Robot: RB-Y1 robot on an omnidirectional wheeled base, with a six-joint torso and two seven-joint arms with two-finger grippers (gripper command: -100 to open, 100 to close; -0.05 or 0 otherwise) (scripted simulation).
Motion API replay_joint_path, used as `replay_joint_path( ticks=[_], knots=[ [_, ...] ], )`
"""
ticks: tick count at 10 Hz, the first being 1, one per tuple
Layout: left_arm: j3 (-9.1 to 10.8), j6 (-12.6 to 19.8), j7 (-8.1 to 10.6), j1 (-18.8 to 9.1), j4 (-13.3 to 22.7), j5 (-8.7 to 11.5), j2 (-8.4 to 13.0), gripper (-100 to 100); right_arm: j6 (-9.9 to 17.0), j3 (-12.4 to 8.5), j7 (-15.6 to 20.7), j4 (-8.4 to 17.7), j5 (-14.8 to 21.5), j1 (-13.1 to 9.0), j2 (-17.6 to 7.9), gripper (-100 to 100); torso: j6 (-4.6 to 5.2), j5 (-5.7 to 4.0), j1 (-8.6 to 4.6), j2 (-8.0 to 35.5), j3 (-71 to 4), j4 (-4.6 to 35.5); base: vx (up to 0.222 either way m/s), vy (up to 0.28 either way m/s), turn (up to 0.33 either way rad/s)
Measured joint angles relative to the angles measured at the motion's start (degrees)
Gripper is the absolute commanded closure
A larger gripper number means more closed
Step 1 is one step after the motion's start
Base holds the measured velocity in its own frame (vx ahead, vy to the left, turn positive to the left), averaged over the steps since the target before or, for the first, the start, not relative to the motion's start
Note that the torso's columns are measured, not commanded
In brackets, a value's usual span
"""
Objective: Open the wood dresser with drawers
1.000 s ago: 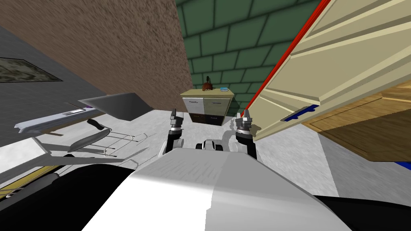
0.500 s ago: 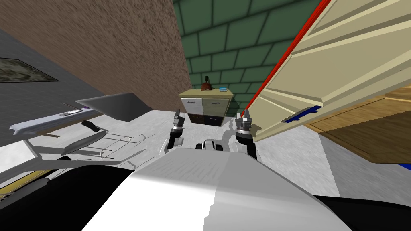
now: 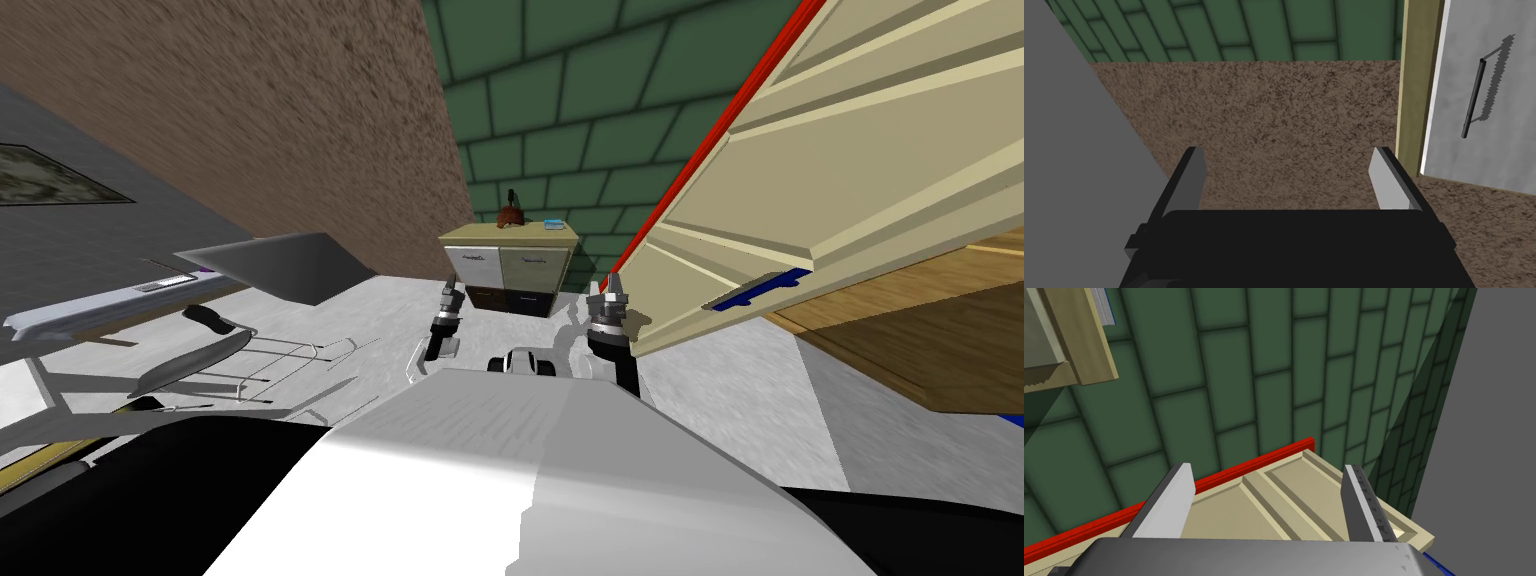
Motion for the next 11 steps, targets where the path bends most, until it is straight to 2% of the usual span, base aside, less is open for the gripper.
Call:
replay_joint_path(
  ticks=[11],
  knots=[
    [1.43, 0.4, 1.46, -11.2, 16.5, -3.0, 1.4, -100, 0.0, 0.0, 0.0, 0.0, 0.0, 0.0, 0.0, 0, 0.0, 0.0, -0.01, -0.1, -0.1, 0.0, 0.073, -0.05, -0.006]
  ],
)
